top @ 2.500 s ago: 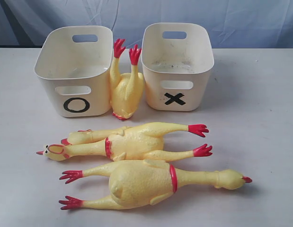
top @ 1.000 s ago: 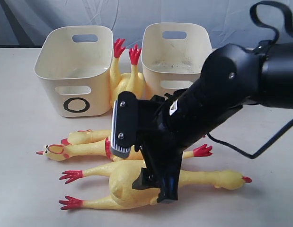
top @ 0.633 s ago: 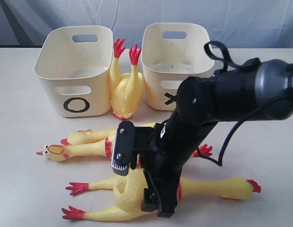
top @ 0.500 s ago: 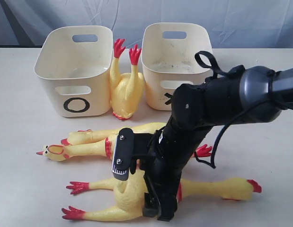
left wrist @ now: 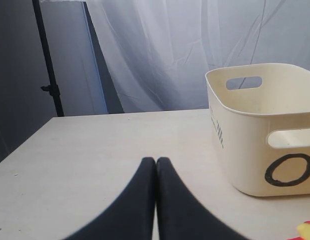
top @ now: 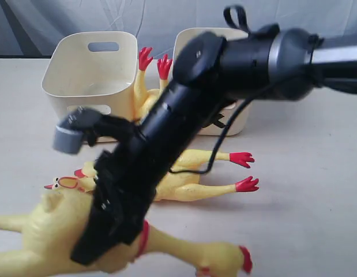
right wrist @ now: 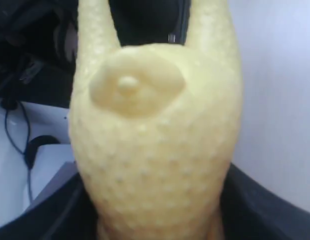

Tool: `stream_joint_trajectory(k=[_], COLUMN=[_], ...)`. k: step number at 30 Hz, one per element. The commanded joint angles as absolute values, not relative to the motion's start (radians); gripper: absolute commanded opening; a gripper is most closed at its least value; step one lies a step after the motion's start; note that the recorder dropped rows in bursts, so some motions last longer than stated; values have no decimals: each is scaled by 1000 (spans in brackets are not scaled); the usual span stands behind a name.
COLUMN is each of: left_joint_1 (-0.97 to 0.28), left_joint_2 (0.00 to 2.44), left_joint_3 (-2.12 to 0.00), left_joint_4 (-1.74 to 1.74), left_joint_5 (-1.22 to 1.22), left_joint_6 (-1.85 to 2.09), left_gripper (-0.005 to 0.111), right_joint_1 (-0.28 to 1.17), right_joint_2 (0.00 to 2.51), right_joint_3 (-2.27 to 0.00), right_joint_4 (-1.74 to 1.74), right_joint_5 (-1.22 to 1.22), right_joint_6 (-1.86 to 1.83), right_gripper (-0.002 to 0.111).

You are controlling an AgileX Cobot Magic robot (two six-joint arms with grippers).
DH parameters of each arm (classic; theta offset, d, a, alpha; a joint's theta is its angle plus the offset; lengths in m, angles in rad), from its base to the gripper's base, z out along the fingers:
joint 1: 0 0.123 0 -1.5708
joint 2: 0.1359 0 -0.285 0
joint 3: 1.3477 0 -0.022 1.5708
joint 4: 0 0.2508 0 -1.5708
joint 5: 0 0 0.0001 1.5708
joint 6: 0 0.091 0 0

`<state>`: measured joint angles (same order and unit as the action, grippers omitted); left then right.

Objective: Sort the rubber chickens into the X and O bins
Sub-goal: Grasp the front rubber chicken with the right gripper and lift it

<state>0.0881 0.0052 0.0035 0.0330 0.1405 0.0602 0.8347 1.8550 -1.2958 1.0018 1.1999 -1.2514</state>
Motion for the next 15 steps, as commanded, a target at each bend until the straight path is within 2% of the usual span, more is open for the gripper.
stream_joint_trajectory(k=[1, 3, 6, 8, 15], left_joint_1=[78, 78, 78, 78, 78], left_joint_2=[0, 0, 0, 0, 0], left_joint_3=[0, 0, 0, 0, 0], left_joint_4=[37, 37, 37, 37, 37], left_joint_5=[134, 134, 134, 134, 134], left_joint_6=[58, 58, 58, 58, 58], left_gripper=[0, 0, 0, 0, 0], right_joint_1=[838, 838, 838, 838, 838], right_joint_2=[1823, 1823, 1823, 1823, 1823], right_joint_3=[-1545, -1698, -1846, -1879, -1947], right_joint_4=[1044, 1044, 1044, 1044, 1038], right_joint_5=[1221, 1181, 846, 766, 842], right_joint_6=[-1309, -1311, -1311, -1311, -1311], right_gripper=[3, 3, -1, -1, -1])
